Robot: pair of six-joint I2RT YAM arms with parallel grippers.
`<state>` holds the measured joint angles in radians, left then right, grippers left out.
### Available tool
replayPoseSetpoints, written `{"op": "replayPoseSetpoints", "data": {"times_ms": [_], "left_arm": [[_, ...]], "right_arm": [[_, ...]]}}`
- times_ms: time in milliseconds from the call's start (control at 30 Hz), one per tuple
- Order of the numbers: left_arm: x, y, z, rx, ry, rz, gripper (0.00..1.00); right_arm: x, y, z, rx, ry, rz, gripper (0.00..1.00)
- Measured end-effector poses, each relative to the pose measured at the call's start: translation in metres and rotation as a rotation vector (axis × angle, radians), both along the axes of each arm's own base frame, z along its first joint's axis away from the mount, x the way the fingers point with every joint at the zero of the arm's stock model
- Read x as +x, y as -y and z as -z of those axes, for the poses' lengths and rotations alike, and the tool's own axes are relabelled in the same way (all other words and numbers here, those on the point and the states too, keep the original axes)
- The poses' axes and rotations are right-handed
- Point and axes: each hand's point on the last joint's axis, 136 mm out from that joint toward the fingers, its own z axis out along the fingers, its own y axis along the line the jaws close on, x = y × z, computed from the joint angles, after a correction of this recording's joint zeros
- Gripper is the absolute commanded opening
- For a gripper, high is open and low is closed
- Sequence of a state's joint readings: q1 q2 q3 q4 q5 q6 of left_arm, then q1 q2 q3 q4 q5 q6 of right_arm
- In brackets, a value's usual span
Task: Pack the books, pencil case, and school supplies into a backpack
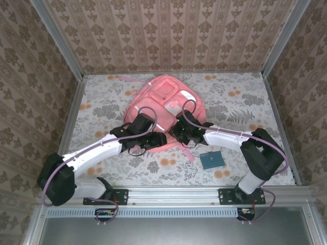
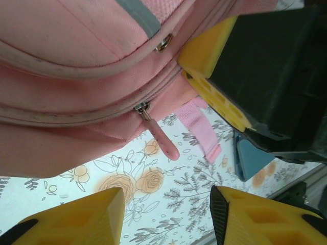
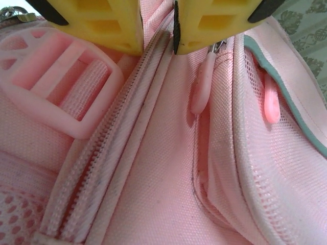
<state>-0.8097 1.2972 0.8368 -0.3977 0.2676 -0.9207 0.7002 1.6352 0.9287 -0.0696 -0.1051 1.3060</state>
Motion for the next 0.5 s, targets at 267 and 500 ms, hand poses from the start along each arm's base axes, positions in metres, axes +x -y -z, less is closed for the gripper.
{"op": "replayPoseSetpoints", "data": {"times_ms": [267, 500], "left_arm": [[0.007, 0.013, 0.012, 0.05, -0.02, 0.018, 0.38], [0.012, 0.022, 0.019, 0.096, -0.016, 0.036, 0.39]], "right_arm": [[0.003, -0.001, -0.002, 0.018, 0.003, 0.013, 0.13], [0.004, -0.001, -0.001, 0.023, 0.004, 0.014, 0.11]]}}
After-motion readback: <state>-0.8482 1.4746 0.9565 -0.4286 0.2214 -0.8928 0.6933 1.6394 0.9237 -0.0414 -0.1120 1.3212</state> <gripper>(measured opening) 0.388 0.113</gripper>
